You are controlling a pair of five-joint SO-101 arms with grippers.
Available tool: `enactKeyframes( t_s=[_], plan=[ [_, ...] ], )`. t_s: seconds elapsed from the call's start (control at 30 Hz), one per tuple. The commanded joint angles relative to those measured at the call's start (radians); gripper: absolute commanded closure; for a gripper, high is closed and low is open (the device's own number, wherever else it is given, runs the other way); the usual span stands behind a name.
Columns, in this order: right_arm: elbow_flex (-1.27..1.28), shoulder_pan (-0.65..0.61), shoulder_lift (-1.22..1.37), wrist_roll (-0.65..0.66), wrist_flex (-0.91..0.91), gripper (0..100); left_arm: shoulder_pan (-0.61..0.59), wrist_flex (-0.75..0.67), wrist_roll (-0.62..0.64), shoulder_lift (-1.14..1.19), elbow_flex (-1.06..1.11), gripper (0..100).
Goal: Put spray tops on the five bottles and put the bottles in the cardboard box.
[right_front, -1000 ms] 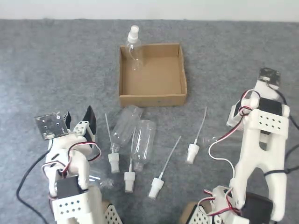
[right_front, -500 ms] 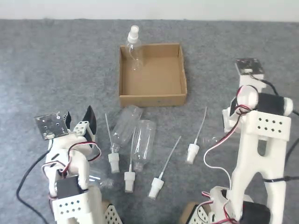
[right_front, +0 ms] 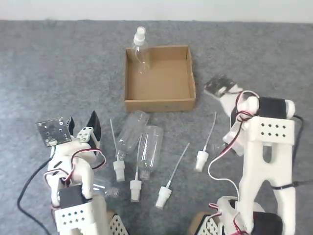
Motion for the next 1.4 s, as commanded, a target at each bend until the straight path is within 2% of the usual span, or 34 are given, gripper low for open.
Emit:
enactKeyframes(
  t_s=[0.0,0.2,0.43,0.77,1.37],
  plan=[
    [0.037,-0.012,-0.044,0.167,0.008,72.1,-0.006,-0.032,-0.009,-0.017,-0.007,78],
    [0.1,-0.008,-0.045,0.298,-0.021,72.1,-0.006,-0.032,-0.011,-0.017,-0.007,78],
    [0.245,-0.004,-0.045,0.385,-0.239,72.1,-0.006,-0.032,-0.011,-0.017,-0.007,78],
    [0.371,-0.004,-0.044,0.468,-0.366,72.3,-0.006,-0.032,-0.011,-0.017,-0.007,78],
    [0.62,-0.002,-0.044,0.468,-0.656,72.7,-0.006,-0.032,-0.011,-0.017,-0.007,78]
  ],
)
